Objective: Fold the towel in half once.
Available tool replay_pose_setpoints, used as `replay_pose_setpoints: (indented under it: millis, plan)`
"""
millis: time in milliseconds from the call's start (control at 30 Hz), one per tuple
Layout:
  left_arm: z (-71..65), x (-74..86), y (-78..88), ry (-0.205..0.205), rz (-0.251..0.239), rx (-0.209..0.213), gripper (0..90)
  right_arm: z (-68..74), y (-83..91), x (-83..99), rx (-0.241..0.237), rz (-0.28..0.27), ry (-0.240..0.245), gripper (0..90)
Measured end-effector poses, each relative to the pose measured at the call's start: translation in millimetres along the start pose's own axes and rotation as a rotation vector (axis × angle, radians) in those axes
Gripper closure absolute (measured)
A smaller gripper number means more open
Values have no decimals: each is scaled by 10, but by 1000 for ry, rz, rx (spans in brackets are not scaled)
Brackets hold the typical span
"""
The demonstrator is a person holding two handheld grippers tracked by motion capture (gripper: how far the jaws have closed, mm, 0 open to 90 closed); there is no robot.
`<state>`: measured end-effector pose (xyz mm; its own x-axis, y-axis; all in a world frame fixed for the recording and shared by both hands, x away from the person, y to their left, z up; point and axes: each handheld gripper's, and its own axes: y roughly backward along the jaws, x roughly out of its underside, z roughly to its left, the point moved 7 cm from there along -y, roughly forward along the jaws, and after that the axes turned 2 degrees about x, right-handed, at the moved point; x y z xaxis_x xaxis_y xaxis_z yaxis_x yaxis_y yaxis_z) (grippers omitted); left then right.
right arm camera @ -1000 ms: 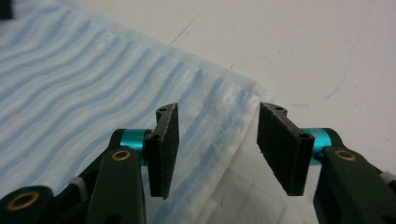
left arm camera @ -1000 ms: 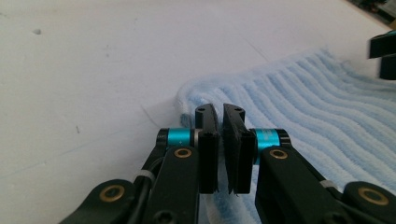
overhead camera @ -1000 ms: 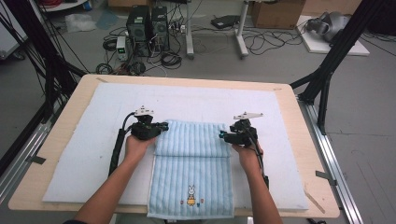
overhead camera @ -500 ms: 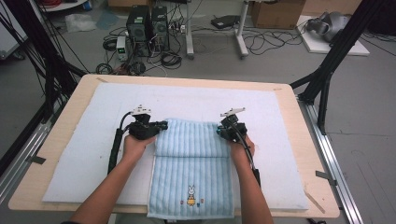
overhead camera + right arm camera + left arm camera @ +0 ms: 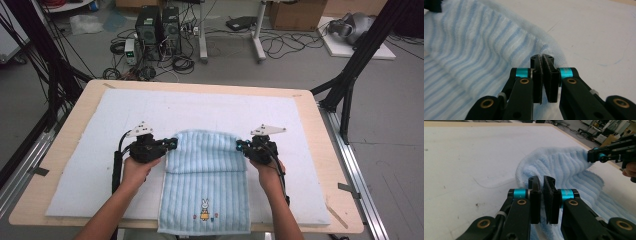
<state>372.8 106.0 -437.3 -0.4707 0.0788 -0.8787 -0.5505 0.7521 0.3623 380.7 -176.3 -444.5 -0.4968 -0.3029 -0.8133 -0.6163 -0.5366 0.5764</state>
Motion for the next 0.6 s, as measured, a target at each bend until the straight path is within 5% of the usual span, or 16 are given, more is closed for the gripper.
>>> replay_pose_setpoints:
  millis: [267,433,600]
  plan:
    - [-143,168,240,-3,7,61,840,160,329,157,-64,-77,-6,866]
    - [-265,323,291,-25,44,80,842,257,442,300,-94,-68,5,867]
    - [-331,516,309,-27,99,97,842,349,490,533,-131,-1,6,866]
